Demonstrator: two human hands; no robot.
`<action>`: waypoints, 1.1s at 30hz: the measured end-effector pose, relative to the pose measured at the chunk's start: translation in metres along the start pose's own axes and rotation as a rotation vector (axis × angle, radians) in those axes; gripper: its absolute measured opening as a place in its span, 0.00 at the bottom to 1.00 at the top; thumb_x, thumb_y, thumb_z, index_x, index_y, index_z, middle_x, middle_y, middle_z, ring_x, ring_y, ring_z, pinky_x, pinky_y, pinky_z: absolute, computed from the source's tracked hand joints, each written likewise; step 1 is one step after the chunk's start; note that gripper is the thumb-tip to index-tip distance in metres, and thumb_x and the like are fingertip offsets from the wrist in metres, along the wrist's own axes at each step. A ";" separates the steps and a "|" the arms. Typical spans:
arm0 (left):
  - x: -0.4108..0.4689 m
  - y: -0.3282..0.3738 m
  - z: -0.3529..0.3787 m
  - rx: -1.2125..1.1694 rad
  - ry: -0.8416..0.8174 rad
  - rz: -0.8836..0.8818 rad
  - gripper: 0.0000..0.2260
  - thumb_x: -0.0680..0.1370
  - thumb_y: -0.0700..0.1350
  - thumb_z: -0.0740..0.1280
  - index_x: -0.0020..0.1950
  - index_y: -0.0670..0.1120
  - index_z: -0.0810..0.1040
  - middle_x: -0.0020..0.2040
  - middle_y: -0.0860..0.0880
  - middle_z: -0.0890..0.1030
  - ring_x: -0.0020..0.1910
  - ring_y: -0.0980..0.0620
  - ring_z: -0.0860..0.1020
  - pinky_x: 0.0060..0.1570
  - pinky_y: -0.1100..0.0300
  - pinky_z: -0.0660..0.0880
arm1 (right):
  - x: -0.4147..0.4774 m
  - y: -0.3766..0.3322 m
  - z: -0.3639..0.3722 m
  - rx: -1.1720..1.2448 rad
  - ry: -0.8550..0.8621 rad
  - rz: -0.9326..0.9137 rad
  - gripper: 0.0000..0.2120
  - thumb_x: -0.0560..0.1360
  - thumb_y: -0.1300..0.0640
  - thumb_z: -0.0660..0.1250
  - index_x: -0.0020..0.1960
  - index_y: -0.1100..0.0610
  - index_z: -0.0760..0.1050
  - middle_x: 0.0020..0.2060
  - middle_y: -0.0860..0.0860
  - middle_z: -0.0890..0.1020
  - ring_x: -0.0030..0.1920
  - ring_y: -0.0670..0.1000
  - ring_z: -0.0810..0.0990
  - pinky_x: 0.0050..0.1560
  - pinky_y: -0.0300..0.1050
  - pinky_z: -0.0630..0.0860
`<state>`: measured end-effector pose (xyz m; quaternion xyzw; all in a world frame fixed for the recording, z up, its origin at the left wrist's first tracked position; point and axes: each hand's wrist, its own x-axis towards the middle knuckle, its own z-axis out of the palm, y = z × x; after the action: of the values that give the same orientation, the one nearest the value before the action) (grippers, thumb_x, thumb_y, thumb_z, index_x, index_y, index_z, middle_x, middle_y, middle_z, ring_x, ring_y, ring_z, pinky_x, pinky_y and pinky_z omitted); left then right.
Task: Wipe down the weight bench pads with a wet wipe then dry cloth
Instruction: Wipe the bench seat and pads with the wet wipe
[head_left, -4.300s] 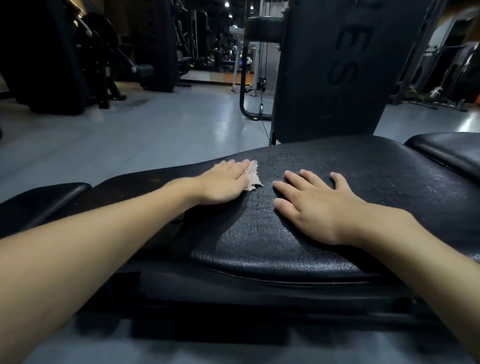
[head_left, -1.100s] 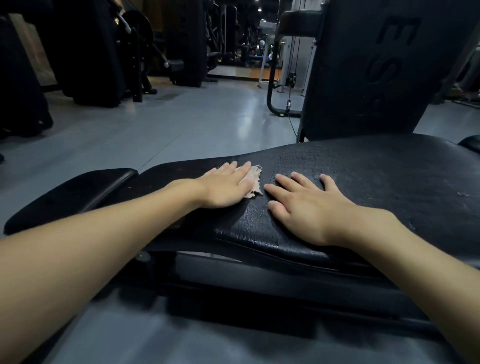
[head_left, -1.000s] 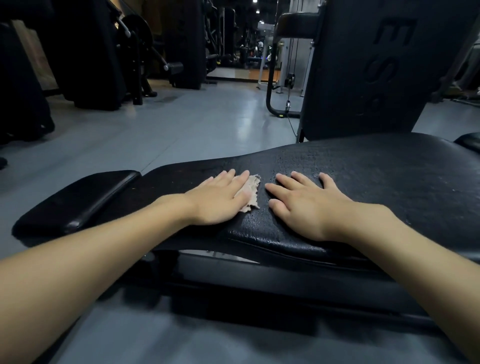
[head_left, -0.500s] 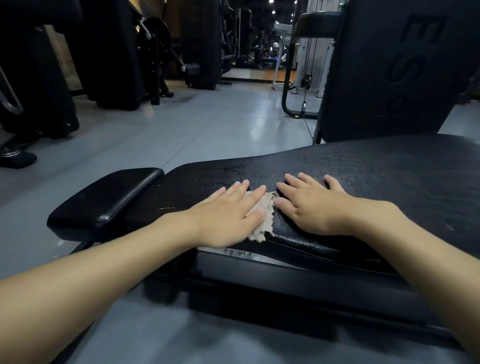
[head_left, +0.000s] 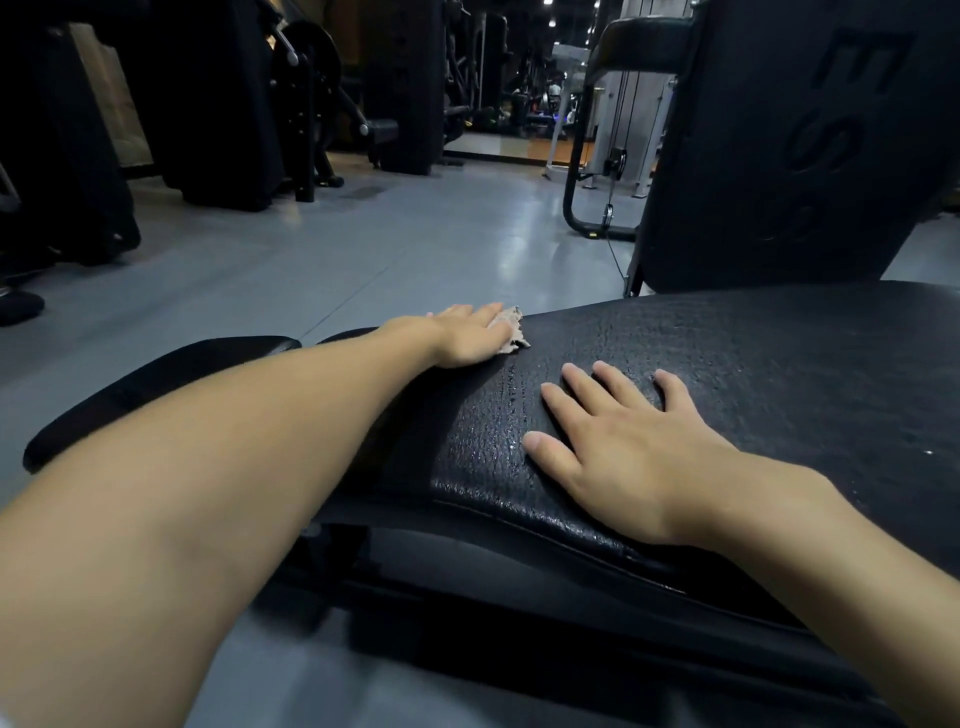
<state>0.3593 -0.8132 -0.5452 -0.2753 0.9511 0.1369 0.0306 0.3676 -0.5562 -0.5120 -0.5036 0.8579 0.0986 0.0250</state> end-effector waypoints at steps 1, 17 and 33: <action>0.000 0.001 0.000 -0.003 0.002 -0.001 0.34 0.74 0.67 0.41 0.79 0.59 0.45 0.81 0.49 0.49 0.80 0.50 0.47 0.76 0.44 0.43 | 0.000 0.001 0.000 0.004 0.006 -0.001 0.34 0.79 0.34 0.36 0.80 0.48 0.43 0.80 0.49 0.43 0.79 0.51 0.40 0.74 0.67 0.40; -0.182 -0.003 0.025 0.063 -0.024 0.177 0.26 0.83 0.58 0.41 0.79 0.56 0.38 0.81 0.50 0.41 0.78 0.55 0.38 0.76 0.55 0.39 | -0.007 -0.004 -0.005 0.054 0.040 0.006 0.31 0.81 0.36 0.40 0.80 0.48 0.51 0.80 0.49 0.49 0.80 0.53 0.44 0.75 0.67 0.42; -0.193 -0.007 0.036 0.157 0.137 0.328 0.33 0.77 0.60 0.33 0.80 0.47 0.41 0.81 0.45 0.41 0.78 0.52 0.37 0.76 0.54 0.40 | 0.005 -0.026 0.005 0.020 0.053 -0.084 0.36 0.75 0.39 0.29 0.80 0.48 0.44 0.81 0.50 0.44 0.80 0.53 0.41 0.76 0.64 0.42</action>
<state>0.5260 -0.7094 -0.5558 -0.1223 0.9908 0.0466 -0.0354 0.3874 -0.5716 -0.5210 -0.5412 0.8374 0.0757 0.0115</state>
